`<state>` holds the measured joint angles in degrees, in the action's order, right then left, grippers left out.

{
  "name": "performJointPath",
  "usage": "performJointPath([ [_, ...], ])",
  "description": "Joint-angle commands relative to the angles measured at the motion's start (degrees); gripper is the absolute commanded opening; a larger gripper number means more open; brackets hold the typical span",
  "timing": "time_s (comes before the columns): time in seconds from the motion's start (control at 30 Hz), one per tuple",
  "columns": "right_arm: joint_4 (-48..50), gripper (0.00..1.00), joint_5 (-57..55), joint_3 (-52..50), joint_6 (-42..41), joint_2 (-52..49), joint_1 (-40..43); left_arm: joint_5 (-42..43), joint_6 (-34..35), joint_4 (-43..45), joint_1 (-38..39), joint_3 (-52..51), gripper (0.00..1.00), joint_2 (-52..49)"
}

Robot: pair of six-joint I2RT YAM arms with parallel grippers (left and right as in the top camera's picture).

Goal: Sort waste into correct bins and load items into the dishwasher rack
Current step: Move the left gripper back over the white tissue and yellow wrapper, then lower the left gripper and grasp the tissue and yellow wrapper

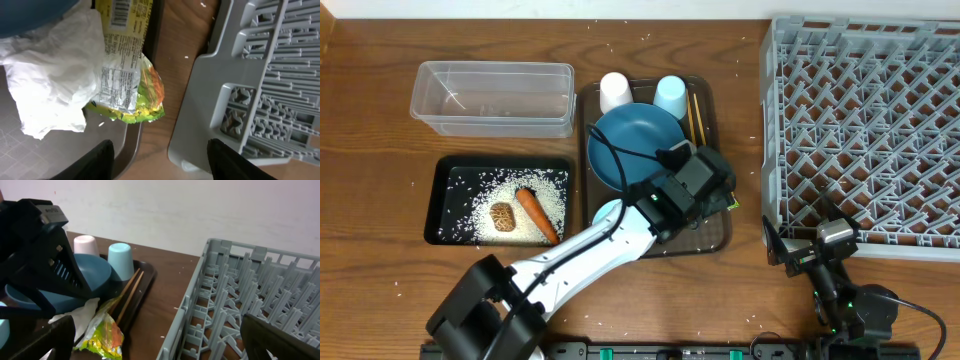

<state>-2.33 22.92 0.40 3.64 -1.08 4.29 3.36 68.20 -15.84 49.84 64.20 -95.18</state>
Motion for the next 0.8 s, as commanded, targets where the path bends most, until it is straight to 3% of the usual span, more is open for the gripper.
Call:
performJointPath([
  [0.0,-0.24,0.99,-0.22,-0.09,0.72,0.07,1.31,-4.09,1.14,0.13,0.9,-0.13,0.61,-2.21],
  [0.2,-0.24,0.99,-0.22,-0.09,0.72,0.07,1.31,-4.07,1.29,3.02,1.36,-0.13,0.6,-7.34],
  [0.37,-0.24,0.99,-0.22,-0.09,0.72,0.07,1.31,-4.07,8.15,4.46,1.4,-0.13,0.59,-9.4],
  [0.53,-0.24,0.99,-0.22,-0.09,0.72,0.07,1.31,-4.09,9.2,6.54,1.4,-0.13,0.59,-10.21],
  [0.63,-0.24,0.99,-0.22,-0.09,0.72,0.07,1.31,-4.07,10.14,6.49,1.55,-0.13,0.51,-10.75],
  [0.77,-0.24,0.99,-0.22,-0.09,0.72,0.07,1.31,-4.09,10.16,6.67,1.73,-0.13,0.51,-12.5],
])
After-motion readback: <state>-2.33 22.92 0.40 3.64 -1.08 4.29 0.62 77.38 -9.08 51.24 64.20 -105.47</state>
